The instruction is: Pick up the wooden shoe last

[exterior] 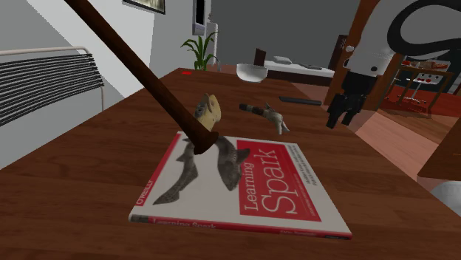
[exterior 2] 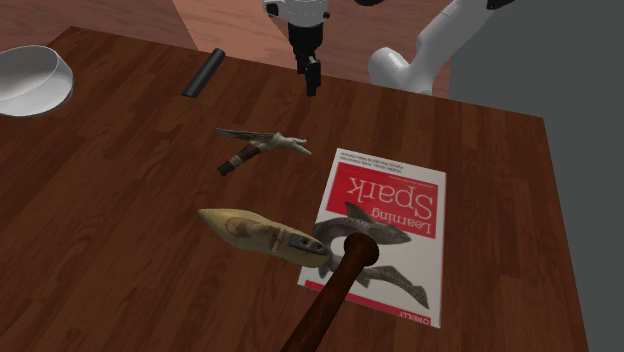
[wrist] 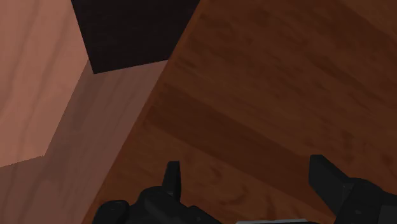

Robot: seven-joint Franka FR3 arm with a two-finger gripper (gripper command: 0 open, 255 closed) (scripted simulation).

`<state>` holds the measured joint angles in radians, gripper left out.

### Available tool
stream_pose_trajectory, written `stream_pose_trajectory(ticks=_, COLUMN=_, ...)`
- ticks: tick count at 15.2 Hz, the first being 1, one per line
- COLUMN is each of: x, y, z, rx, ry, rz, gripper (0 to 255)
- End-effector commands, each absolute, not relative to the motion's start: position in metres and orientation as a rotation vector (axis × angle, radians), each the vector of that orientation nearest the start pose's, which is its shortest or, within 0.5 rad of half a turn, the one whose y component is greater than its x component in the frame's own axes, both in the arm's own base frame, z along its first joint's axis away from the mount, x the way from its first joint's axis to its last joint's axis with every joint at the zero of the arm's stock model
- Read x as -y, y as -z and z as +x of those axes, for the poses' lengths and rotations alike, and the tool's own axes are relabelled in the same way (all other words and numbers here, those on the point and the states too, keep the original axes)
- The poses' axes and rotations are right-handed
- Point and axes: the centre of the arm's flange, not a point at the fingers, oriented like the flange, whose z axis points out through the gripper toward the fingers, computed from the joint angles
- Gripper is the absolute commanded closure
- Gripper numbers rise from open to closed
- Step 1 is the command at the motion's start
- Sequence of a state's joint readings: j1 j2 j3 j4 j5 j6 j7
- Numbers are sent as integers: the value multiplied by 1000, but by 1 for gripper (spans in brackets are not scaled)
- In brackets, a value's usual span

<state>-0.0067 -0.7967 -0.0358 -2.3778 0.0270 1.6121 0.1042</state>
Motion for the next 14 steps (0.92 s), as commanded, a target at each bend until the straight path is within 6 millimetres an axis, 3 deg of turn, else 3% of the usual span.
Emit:
stream_pose_trajectory(ticks=1, x=13, y=-587, z=308, rx=-211, ry=44, rz=-3080, gripper=0)
stream_pose_trajectory(ticks=14, x=-128, y=-598, z=368, rx=-598, ry=149, rz=-2925, gripper=0)
